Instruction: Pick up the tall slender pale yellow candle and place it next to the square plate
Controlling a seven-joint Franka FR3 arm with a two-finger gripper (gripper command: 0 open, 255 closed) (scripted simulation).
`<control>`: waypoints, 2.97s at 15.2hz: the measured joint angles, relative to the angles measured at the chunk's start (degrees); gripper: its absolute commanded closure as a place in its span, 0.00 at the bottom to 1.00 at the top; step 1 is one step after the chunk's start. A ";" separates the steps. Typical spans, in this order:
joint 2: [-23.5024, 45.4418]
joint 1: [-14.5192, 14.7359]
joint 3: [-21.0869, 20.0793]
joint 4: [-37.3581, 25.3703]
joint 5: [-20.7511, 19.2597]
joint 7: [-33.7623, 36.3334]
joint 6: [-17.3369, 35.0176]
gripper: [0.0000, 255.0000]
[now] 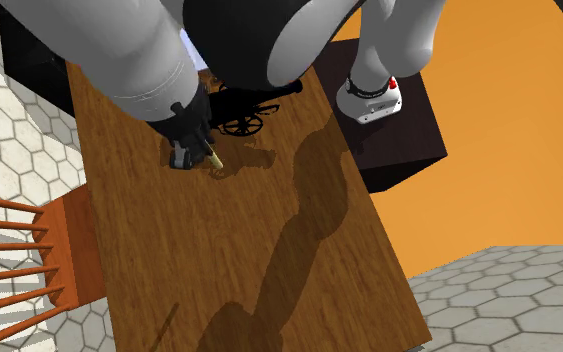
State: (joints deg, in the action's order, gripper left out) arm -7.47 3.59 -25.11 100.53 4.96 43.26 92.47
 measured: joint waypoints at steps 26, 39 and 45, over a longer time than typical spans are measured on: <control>-18.02 -11.67 25.33 19.08 -4.30 -36.52 -0.46 1.00; -18.84 -11.82 25.63 29.52 -4.45 -37.07 9.14 1.00; -18.54 -11.82 25.64 33.94 -4.45 -37.13 13.85 1.00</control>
State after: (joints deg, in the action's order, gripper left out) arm -26.02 -8.23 0.53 134.48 0.51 6.13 106.31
